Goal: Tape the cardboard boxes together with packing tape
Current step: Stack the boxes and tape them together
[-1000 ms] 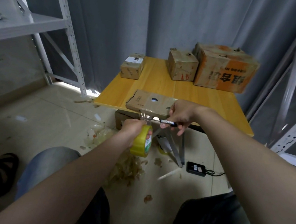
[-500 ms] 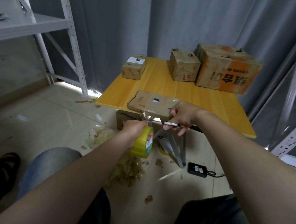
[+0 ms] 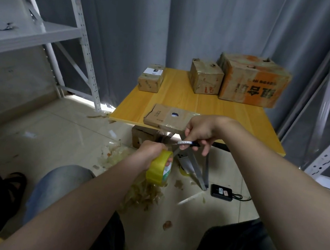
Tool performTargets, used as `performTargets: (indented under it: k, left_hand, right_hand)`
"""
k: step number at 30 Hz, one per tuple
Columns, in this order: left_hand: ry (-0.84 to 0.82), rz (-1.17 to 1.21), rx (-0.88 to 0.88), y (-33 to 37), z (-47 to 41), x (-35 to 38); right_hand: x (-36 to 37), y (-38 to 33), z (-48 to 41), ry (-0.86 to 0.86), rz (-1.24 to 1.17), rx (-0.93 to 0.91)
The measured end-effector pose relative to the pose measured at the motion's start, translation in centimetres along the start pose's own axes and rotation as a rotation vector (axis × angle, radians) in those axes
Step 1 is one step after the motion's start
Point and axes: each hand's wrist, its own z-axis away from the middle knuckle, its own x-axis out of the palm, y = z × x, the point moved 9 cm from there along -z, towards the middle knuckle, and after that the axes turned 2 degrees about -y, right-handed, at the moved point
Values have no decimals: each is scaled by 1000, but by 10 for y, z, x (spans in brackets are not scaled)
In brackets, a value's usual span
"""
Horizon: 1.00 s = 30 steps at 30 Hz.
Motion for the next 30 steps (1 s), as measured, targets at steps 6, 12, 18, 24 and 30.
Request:
performTargets:
  k: [6, 12, 18, 24, 30]
  left_hand:
    - [30, -171, 12, -4, -3, 3]
    - [-174, -199, 107, 16, 25, 35]
    - [-363, -248, 286, 75, 64, 66]
    - [-464, -179, 427, 120, 92, 75]
    - [-255, -145, 551, 141, 89, 54]
  right_hand:
    - [-10, -24, 23, -10, 78, 7]
    - [-72, -12, 35, 489, -508, -303]
    - [-97, 108, 44, 958, -351, 169]
    - [-70, 144, 36, 796, -308, 317]
    - [-93, 73, 56, 1006, -511, -184]
